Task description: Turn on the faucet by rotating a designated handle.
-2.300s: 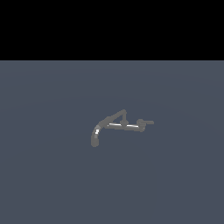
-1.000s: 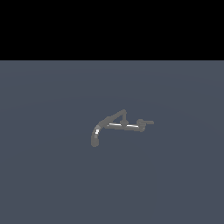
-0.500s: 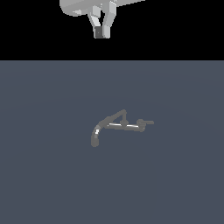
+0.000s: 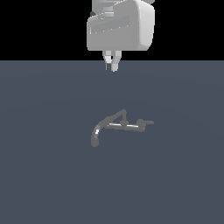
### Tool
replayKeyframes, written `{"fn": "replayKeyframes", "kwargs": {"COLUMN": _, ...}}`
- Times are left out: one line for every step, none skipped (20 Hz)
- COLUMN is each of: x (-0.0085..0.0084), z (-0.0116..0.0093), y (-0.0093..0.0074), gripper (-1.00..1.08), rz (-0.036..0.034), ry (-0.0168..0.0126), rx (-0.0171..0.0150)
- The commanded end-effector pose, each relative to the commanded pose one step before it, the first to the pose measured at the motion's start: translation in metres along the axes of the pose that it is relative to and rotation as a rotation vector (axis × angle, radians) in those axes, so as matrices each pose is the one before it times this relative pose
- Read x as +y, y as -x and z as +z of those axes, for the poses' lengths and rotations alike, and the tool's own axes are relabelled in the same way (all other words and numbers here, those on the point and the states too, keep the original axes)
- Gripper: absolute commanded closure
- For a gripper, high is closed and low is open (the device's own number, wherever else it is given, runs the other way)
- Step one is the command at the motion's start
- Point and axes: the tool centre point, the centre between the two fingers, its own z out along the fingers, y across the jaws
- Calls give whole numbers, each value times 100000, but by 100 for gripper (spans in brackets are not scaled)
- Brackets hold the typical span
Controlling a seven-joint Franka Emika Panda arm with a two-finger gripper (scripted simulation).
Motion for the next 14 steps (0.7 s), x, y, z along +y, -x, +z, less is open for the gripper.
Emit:
{"fn": "replayKeyframes", "kwargs": {"x": -535, "z": 1658, "y": -1333, "gripper": 108, "rz": 6646, "ry": 18, "rx": 123}}
{"fn": "replayKeyframes", "kwargs": {"x": -210, "z": 648, "y": -527, "gripper": 108, "rz": 2590, "ry": 46, "rx": 39}}
{"fn": "replayKeyframes", "kwargs": {"x": -210, "z": 648, "y": -529, "gripper": 108, "rz": 2593, "ry": 49, "rx": 42}}
{"fn": "replayKeyframes", "kwargs": {"x": -209, "z": 649, "y": -531, "gripper": 108, "rz": 2600, "ry": 53, "rx": 45}}
{"fn": "replayKeyframes", "kwargs": {"x": -210, "z": 652, "y": -535, "gripper": 108, "rz": 2611, "ry": 56, "rx": 48}}
{"fn": "replayKeyframes", "kwargs": {"x": -210, "z": 655, "y": -539, "gripper": 108, "rz": 2627, "ry": 59, "rx": 51}}
{"fn": "replayKeyframes", "kwargs": {"x": -211, "z": 660, "y": -545, "gripper": 108, "rz": 2648, "ry": 63, "rx": 55}}
{"fn": "replayKeyframes", "kwargs": {"x": -212, "z": 666, "y": -552, "gripper": 108, "rz": 2675, "ry": 67, "rx": 59}}
{"fn": "replayKeyframes", "kwargs": {"x": -214, "z": 674, "y": -560, "gripper": 108, "rz": 2708, "ry": 70, "rx": 64}}
{"fn": "replayKeyframes", "kwargs": {"x": -217, "z": 683, "y": -570, "gripper": 108, "rz": 2748, "ry": 74, "rx": 68}}
{"fn": "replayKeyframes", "kwargs": {"x": -220, "z": 694, "y": -581, "gripper": 108, "rz": 2796, "ry": 78, "rx": 73}}
{"fn": "replayKeyframes", "kwargs": {"x": -224, "z": 706, "y": -594, "gripper": 108, "rz": 2850, "ry": 81, "rx": 78}}
{"fn": "replayKeyframes", "kwargs": {"x": -228, "z": 719, "y": -607, "gripper": 108, "rz": 2906, "ry": 84, "rx": 83}}
{"fn": "replayKeyframes", "kwargs": {"x": -231, "z": 727, "y": -616, "gripper": 108, "rz": 2944, "ry": 86, "rx": 86}}
